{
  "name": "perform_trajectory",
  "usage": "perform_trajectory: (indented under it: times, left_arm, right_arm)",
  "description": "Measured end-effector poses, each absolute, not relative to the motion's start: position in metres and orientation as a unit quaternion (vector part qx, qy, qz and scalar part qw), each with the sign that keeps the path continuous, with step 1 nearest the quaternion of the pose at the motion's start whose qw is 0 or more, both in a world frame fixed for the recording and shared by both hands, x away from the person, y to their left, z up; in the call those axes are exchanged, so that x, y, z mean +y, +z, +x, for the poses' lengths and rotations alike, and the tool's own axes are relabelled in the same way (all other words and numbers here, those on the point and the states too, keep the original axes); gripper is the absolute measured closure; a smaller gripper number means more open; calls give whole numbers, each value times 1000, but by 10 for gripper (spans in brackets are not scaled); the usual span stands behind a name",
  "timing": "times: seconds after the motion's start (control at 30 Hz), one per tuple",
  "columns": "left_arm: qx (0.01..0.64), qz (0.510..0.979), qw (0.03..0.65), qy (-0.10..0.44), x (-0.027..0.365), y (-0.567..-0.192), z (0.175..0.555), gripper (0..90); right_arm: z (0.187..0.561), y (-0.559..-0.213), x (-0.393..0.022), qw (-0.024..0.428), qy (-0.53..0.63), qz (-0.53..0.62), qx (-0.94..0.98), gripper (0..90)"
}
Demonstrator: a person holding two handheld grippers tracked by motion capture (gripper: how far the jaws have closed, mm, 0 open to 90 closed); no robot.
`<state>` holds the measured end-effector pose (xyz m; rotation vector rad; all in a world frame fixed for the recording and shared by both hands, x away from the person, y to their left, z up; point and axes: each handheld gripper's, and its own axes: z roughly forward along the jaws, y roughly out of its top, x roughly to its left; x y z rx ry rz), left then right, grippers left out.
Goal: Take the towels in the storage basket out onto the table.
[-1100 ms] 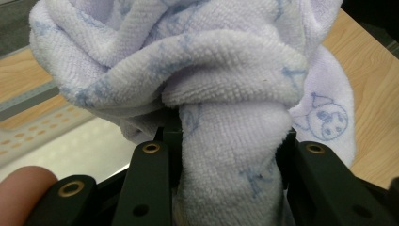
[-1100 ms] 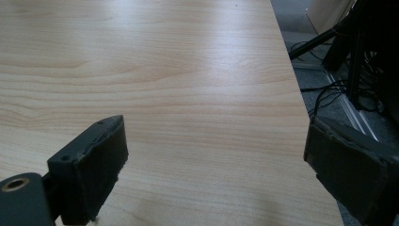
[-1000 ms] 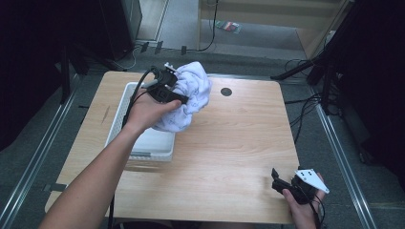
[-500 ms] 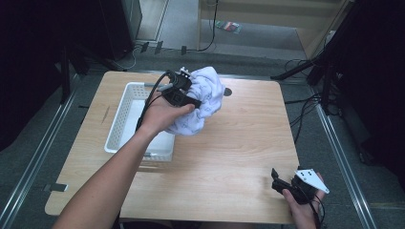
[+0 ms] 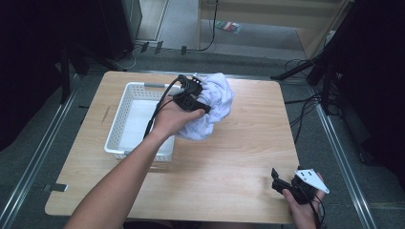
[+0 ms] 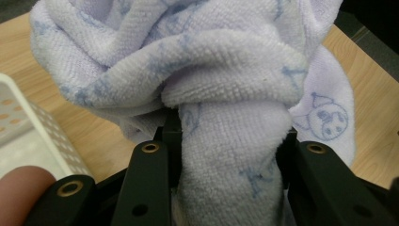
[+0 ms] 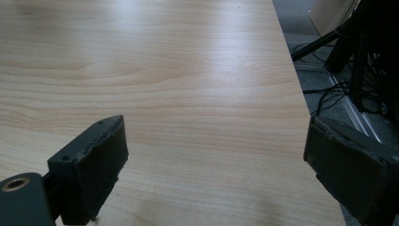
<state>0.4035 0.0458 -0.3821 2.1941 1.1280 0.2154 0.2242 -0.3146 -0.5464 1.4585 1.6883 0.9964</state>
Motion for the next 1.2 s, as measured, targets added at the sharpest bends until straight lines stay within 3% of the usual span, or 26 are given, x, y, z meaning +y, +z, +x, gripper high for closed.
perform_trajectory:
  times: [0.67,1.2]
  left_arm:
    - [440,836,324,50,19,-427,403,616]
    - [446,842,299,57,-7,-471,399,588]
  right_arm:
    - [224,-546,-314,342,385,561,649,67]
    - [224,-546,-315,341,387,561,648,67]
